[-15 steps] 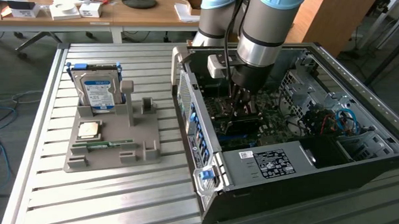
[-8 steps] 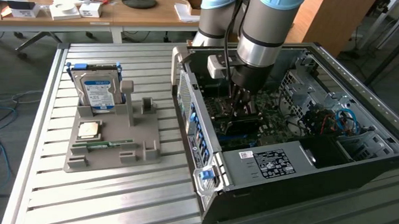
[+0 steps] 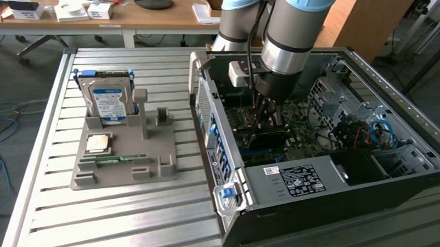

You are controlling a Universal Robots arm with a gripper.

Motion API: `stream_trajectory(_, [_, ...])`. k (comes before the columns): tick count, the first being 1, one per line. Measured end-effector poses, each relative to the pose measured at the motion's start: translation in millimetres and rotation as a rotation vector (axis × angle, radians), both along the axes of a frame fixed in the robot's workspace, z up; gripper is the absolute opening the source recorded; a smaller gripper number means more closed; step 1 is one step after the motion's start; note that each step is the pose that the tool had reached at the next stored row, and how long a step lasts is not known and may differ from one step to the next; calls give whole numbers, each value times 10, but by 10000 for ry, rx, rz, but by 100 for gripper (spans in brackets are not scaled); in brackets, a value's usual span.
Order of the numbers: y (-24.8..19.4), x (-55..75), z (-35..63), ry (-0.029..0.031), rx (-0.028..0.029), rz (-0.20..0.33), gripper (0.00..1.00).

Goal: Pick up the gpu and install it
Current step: 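Press down on the gpu until it lock into place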

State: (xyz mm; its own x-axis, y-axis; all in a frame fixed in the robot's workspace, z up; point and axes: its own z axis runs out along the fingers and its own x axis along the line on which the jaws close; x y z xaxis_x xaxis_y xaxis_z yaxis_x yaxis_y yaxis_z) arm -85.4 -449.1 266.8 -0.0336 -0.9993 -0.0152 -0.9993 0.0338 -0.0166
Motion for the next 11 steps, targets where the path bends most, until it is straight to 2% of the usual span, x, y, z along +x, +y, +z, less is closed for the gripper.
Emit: stream_trajectory(11, [0,0,-8,-1,1,0,11])
